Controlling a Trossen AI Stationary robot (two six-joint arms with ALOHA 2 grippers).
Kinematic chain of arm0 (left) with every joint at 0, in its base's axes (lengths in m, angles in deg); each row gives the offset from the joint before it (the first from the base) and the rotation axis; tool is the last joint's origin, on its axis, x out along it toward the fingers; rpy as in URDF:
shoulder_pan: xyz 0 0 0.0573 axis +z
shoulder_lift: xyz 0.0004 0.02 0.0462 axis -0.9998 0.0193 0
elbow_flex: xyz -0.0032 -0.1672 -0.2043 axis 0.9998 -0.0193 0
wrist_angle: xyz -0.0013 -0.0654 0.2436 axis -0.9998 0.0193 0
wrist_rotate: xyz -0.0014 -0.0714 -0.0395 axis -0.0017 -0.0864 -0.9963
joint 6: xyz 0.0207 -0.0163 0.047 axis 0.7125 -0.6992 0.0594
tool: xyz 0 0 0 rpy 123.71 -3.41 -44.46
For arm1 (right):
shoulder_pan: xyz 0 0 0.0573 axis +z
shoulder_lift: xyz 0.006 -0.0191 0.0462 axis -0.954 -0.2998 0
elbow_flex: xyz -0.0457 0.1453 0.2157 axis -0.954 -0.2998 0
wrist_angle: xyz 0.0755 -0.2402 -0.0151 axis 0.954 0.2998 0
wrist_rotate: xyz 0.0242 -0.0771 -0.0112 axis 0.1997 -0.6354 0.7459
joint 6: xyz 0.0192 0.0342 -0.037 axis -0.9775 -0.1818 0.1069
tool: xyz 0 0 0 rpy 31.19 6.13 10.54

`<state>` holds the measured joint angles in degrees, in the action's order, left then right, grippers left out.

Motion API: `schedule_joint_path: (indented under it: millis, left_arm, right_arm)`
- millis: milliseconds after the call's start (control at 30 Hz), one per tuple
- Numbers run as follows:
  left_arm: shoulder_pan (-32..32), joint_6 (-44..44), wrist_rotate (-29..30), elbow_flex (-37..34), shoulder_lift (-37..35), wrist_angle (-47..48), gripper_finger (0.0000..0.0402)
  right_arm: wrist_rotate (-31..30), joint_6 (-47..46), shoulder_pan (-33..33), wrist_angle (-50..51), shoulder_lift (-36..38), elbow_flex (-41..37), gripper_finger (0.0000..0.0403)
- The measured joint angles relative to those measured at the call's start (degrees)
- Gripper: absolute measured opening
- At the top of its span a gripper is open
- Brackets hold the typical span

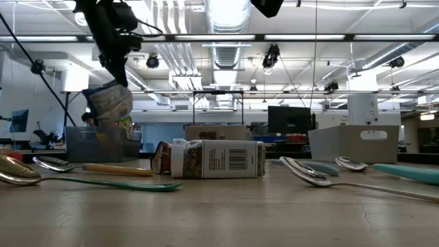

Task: Pick & Place Food Item
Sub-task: Put the blue noodle pack into the black bin

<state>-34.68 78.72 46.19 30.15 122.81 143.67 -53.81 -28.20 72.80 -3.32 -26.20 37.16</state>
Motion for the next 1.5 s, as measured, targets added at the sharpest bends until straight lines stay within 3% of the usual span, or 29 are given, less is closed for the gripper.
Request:
schedule_joint_path:
  millis: [433, 667, 1100, 1367, 1500]
  left_arm:
    - [-0.02, 13.19, 2.29, -0.47, 2.67, -3.21, 0.0]
    - [-0.03, 16.79, -3.2, -0.61, 2.67, -5.53, 0.0]
    - [-0.02, 25.92, -3.5, -4.88, 2.67, -4.77, 0.0]
    - [-0.02, 26.46, -1.51, -10.3, 2.67, -7.76, 0.0]
    - [-0.07, 20.62, -0.11, -12.55, 2.67, -12.08, 0.0]
  right_arm:
    - [-0.02, -0.02, 0.0, 0.0, -0.02, -0.09, 0.0302]
    - [-0.04, -0.36, 0.0, 0.0, -0.02, -0.09, 0.0302]
    - [-0.04, -1.32, 0.39, 0.0, -0.02, -0.16, 0.0302]
    - [-0.04, -1.53, 0.39, 0.0, -0.04, -0.18, 0.0302]
    - [-0.04, -1.53, 0.53, 0.0, -0.04, -0.18, 0.0302]
